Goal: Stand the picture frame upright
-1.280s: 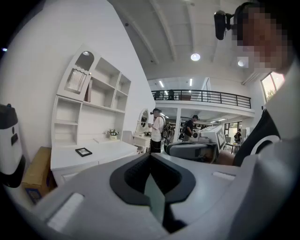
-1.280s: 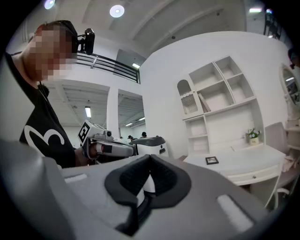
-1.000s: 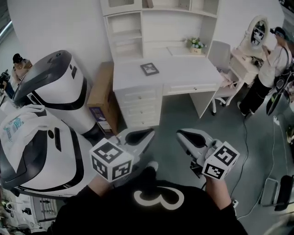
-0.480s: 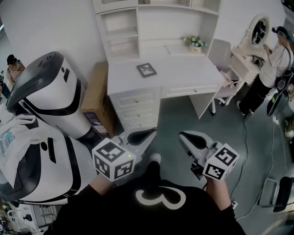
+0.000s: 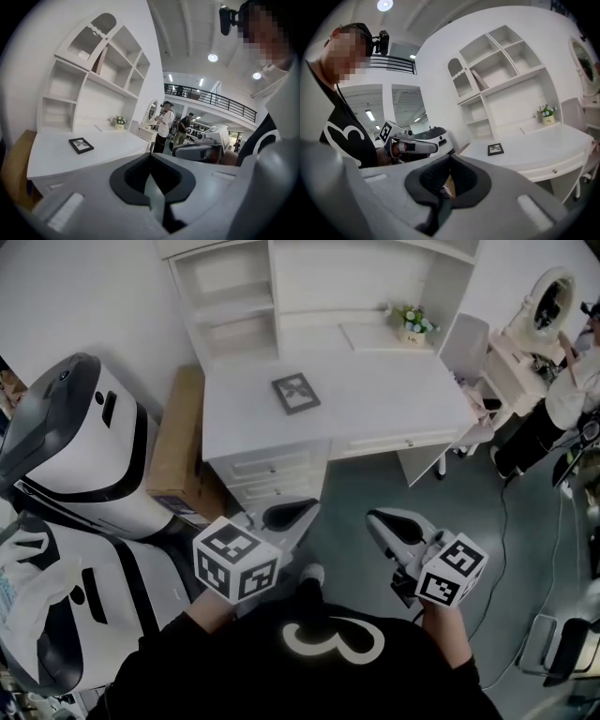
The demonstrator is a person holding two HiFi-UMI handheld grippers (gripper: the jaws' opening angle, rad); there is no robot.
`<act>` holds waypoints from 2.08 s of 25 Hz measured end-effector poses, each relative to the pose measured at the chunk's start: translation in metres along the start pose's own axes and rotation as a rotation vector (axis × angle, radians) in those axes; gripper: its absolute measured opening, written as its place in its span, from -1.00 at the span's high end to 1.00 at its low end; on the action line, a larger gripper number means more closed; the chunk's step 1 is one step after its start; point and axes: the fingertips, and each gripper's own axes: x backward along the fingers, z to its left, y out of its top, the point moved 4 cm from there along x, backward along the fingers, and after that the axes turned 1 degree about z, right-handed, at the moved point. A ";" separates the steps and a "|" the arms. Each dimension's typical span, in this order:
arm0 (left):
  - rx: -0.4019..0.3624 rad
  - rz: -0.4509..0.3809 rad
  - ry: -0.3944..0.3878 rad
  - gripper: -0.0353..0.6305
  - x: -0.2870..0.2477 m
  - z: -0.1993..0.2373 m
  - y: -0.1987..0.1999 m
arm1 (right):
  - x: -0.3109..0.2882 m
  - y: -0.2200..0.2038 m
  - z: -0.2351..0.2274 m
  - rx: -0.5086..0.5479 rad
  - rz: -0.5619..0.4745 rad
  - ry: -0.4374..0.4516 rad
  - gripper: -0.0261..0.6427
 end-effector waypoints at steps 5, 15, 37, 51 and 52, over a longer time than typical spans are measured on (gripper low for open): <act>0.059 0.014 0.041 0.87 -0.044 0.074 0.022 | -0.053 0.019 -0.067 -0.033 0.070 0.015 0.92; 0.124 0.055 0.092 0.87 -0.091 0.158 0.026 | -0.109 0.019 -0.139 -0.048 0.149 -0.007 0.91; 0.243 0.098 0.388 0.86 -0.137 0.289 0.020 | -0.236 0.033 -0.267 -0.032 0.324 0.163 0.91; 0.342 0.231 0.479 0.65 -0.195 0.373 0.003 | -0.333 0.028 -0.355 0.043 0.457 0.228 0.63; 0.344 0.238 0.484 0.63 -0.198 0.378 0.003 | -0.339 0.026 -0.359 0.060 0.472 0.229 0.63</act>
